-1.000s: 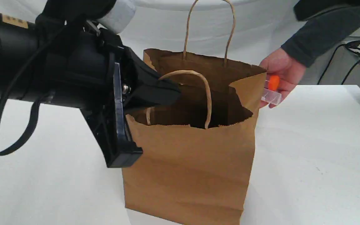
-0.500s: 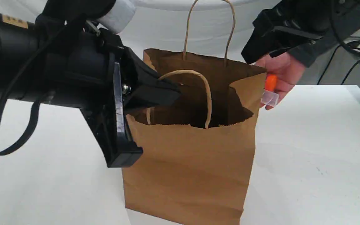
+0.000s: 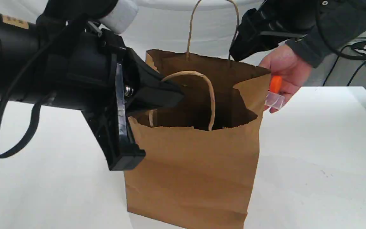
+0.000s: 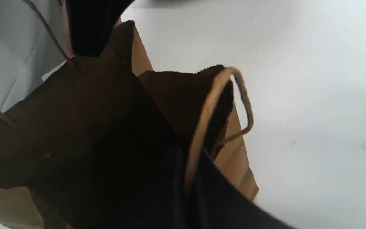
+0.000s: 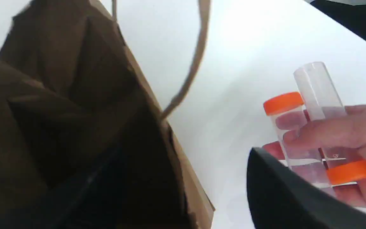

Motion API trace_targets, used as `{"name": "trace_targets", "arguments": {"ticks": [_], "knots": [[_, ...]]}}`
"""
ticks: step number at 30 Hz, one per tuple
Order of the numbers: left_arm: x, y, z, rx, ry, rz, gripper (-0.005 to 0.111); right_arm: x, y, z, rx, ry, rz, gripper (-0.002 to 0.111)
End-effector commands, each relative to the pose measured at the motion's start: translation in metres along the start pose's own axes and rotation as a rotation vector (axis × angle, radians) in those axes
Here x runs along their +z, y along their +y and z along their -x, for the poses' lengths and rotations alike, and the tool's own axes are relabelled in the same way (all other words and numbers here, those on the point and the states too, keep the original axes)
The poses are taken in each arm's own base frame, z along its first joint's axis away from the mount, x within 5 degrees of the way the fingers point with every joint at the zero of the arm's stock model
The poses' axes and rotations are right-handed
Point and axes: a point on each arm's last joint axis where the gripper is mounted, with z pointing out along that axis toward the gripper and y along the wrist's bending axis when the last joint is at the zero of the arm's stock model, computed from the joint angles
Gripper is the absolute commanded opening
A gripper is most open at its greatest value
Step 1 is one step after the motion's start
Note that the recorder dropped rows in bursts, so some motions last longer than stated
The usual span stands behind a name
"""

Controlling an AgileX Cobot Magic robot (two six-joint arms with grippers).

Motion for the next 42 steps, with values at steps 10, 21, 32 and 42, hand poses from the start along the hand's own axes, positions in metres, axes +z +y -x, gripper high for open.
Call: {"name": "trace_targets", "arguments": {"ticks": [10,21,32,42], "knots": [[0.001,-0.001,0.002,-0.019,-0.006,-0.013,0.0,0.03,-0.006,-0.004,0.012,0.068,0.036,0.038],[0.0,-0.001,0.005,-0.041,-0.012,-0.013,0.0,0.029,-0.003,-0.003,0.058,0.066,0.072,0.0],[-0.032,0.005,0.056,-0.008,-0.115,-0.046,0.0,0.042,-0.03,-0.008,0.308,0.03,0.293,0.0],[-0.044,0.009,0.071,0.022,-0.142,-0.007,0.0,0.077,-0.036,-0.009,0.438,0.04,0.422,0.0]]}}
